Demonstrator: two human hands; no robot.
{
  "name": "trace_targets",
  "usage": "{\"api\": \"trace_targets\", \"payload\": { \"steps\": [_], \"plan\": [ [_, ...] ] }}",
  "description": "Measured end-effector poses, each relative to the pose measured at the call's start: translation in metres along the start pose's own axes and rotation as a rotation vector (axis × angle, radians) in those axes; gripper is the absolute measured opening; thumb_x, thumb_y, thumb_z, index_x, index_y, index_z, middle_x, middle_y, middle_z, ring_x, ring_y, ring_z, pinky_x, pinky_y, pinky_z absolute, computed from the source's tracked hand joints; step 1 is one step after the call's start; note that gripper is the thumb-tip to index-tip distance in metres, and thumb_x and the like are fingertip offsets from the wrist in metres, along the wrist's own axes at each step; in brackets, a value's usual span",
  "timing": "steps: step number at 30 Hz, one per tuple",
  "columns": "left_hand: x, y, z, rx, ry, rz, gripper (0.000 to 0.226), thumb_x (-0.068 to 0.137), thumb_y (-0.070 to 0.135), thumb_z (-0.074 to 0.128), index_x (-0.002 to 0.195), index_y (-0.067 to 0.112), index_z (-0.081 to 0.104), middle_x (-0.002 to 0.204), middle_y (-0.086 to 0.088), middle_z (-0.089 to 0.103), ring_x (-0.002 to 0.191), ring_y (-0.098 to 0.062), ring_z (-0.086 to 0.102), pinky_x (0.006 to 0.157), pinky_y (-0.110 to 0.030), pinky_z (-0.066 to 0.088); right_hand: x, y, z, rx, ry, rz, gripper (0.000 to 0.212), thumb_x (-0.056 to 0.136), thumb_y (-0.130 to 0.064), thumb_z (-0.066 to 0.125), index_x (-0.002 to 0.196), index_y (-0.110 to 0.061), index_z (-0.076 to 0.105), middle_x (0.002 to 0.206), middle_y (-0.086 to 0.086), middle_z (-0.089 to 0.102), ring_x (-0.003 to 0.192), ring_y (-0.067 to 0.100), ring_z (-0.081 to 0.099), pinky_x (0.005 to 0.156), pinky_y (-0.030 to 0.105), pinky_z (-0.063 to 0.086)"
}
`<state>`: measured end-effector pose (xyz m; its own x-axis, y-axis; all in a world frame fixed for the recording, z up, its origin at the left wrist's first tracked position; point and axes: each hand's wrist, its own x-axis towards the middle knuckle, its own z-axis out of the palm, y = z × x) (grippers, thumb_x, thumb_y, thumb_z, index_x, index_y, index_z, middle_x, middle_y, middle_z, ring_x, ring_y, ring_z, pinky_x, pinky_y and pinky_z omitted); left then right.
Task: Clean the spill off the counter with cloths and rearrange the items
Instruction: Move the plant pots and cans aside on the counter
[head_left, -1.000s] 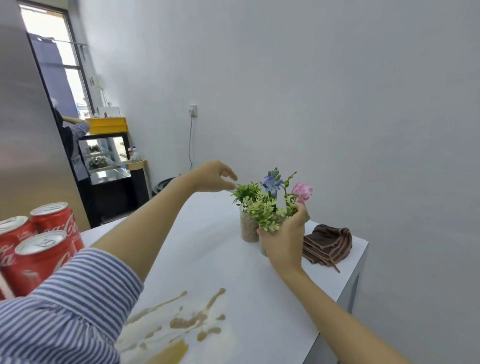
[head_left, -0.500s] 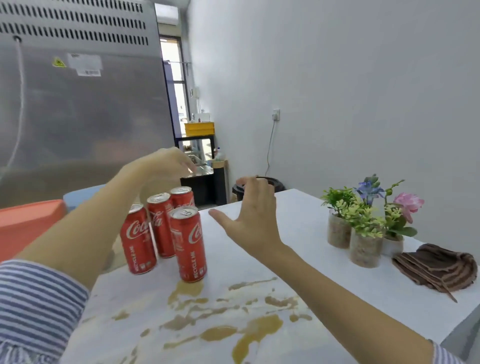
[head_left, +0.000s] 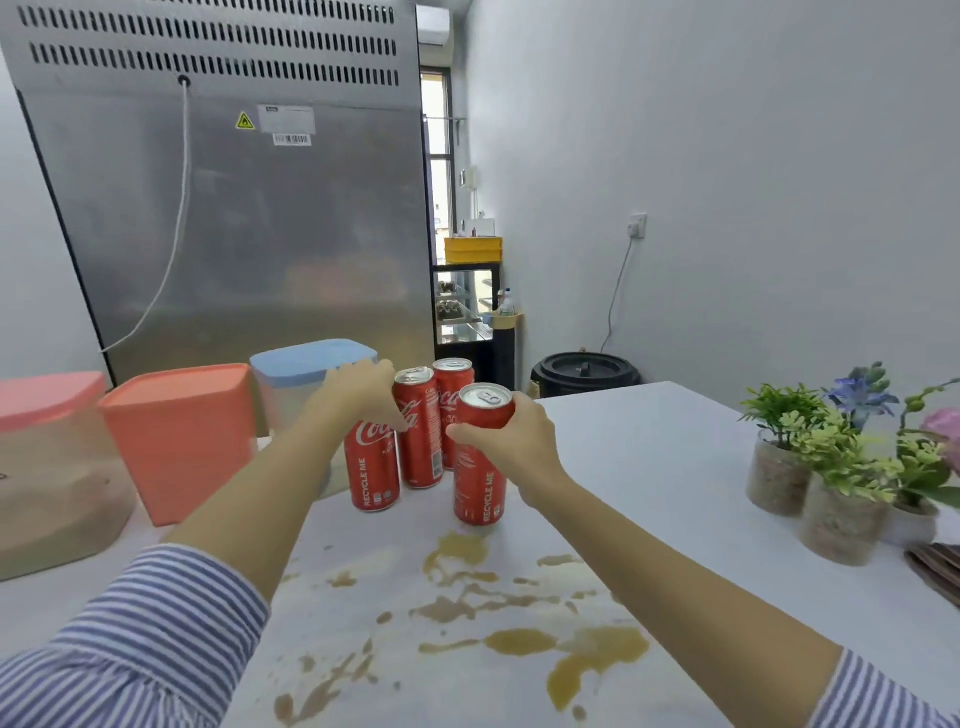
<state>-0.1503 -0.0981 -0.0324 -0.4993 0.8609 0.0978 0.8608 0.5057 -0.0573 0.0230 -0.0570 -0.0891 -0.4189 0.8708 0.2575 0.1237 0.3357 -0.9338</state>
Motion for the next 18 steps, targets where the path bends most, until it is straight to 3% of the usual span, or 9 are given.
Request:
{"api": "trace_targets", "payload": {
  "steps": [3, 6, 11, 15, 18],
  "plan": [
    [-0.007, 0.006, -0.002, 0.260, -0.100, 0.014, 0.076, 0.066, 0.039, 0.081, 0.126, 0.016, 0.043, 0.128, -0.004, 0.052, 0.122, -0.028, 0.043, 0.102, -0.038, 0.033, 0.001, -0.005, -0.014, 0.004, 0.062, -0.040, 0.059, 0.066, -0.026, 0.083, 0.119, -0.015, 0.057, 0.110, -0.001, 0.065, 0.099, 0.014, 0.062, 0.084, 0.029, 0.051],
    [-0.017, 0.010, -0.017, 0.380, -0.131, 0.035, 0.075, 0.062, 0.042, 0.083, 0.122, 0.016, 0.047, 0.118, 0.001, 0.058, 0.111, -0.021, 0.053, 0.094, -0.035, 0.038, -0.001, -0.011, -0.033, -0.007, 0.096, -0.065, 0.056, 0.063, -0.029, 0.084, 0.113, -0.016, 0.060, 0.104, -0.002, 0.067, 0.096, 0.014, 0.063, 0.080, 0.028, 0.051],
    [-0.028, 0.031, -0.044, 0.322, -0.220, 0.081, 0.070, 0.048, 0.046, 0.088, 0.095, 0.017, 0.045, 0.080, 0.006, 0.052, 0.083, -0.019, 0.054, 0.086, -0.037, 0.052, -0.008, -0.012, -0.078, -0.030, 0.144, -0.066, 0.060, 0.065, -0.029, 0.084, 0.118, -0.014, 0.059, 0.109, 0.001, 0.066, 0.099, 0.018, 0.061, 0.082, 0.032, 0.051],
    [-0.034, 0.074, -0.070, 0.281, -0.160, 0.201, 0.078, 0.053, 0.042, 0.087, 0.115, 0.013, 0.052, 0.102, -0.003, 0.060, 0.084, -0.022, 0.060, 0.073, -0.032, 0.054, -0.016, -0.006, -0.113, -0.116, 0.227, -0.083, 0.060, 0.065, -0.032, 0.084, 0.117, -0.014, 0.060, 0.108, 0.001, 0.067, 0.098, 0.018, 0.062, 0.082, 0.031, 0.051],
    [-0.032, 0.117, -0.083, 0.176, -0.057, 0.343, 0.075, 0.053, 0.041, 0.088, 0.111, 0.013, 0.050, 0.100, -0.003, 0.055, 0.088, -0.025, 0.059, 0.072, -0.034, 0.056, -0.025, 0.000, -0.140, -0.208, 0.328, -0.104, 0.051, 0.061, -0.035, 0.085, 0.103, -0.017, 0.062, 0.096, -0.004, 0.066, 0.093, 0.016, 0.062, 0.076, 0.026, 0.049]
  ]
}}
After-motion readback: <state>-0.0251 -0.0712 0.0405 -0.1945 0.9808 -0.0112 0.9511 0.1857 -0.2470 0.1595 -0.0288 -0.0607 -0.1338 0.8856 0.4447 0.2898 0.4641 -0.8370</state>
